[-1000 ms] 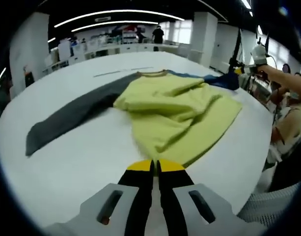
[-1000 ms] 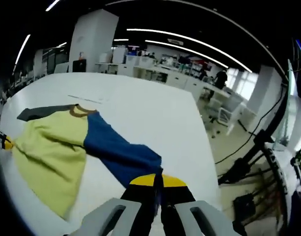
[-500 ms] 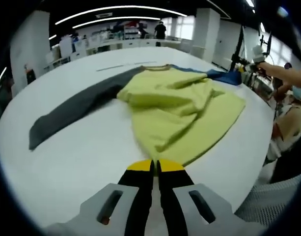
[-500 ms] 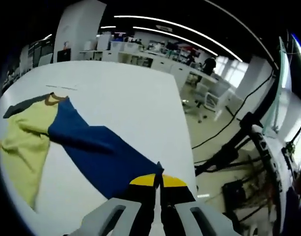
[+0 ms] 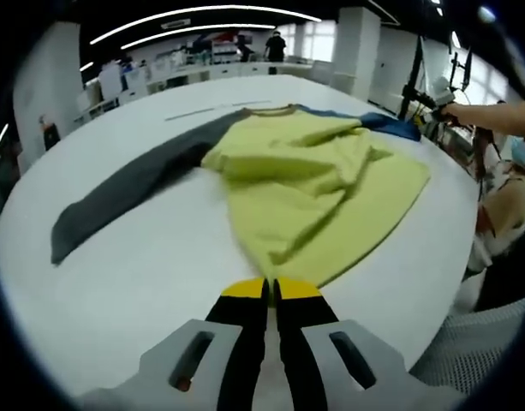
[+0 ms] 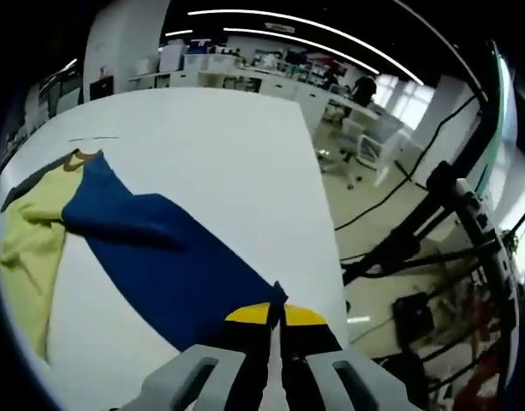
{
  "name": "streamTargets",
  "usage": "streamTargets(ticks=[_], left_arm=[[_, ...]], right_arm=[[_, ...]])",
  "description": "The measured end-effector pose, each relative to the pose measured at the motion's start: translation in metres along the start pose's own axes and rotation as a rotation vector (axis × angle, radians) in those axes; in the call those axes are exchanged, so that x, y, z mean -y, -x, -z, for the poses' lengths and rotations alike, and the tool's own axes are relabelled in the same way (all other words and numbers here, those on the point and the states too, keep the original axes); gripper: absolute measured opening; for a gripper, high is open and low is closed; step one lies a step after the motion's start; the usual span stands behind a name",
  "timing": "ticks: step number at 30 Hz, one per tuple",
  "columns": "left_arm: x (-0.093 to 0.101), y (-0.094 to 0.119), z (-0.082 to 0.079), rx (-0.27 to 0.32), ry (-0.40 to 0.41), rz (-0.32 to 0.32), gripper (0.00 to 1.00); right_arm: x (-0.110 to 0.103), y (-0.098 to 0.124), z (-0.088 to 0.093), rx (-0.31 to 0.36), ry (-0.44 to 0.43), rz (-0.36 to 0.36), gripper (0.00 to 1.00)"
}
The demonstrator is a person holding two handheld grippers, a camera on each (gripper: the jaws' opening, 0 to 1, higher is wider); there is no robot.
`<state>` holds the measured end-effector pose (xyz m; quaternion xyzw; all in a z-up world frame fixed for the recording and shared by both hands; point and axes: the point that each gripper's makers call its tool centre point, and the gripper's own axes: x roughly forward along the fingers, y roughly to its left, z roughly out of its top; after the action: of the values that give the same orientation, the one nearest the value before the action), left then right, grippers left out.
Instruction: Fold the garment on the visible template until the final outline fits inside the template.
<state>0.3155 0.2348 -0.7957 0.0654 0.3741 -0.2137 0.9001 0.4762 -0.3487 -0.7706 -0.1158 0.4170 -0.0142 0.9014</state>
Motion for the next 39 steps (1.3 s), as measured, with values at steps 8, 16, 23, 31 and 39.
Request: streamTargets(ticks=[8,16,23,31,39], left_arm=[[0.0,0.0,0.001,-0.008,-0.005,0.001,0.0],[-0.002,-0.001,0.001,-0.014,-0.004,-0.006,0.01],[-0.004,-0.001,0.0,0.001,0.021,-0.011,0.01],[-0.005,0.001,0.0,0.012,0.014,-0.018,0.01],[-0.006,0.004,-0.001,0.035,0.022,-0.022,0.13]], right_arm=[[0.01,-0.005,0.01,-0.019,-0.019,-0.008,0.0],[0.011,0.004,0.013,0.006,-0.104,-0.03,0.1],[-0.019,0.026,0.0,0.076,-0.148,-0.128,0.24],[-0.077,0.052,-0.004,0.112,-0.127,-0.285,0.38],[-0.129,0.072,-0.002,0.122,-0.083,-0.413,0.43]])
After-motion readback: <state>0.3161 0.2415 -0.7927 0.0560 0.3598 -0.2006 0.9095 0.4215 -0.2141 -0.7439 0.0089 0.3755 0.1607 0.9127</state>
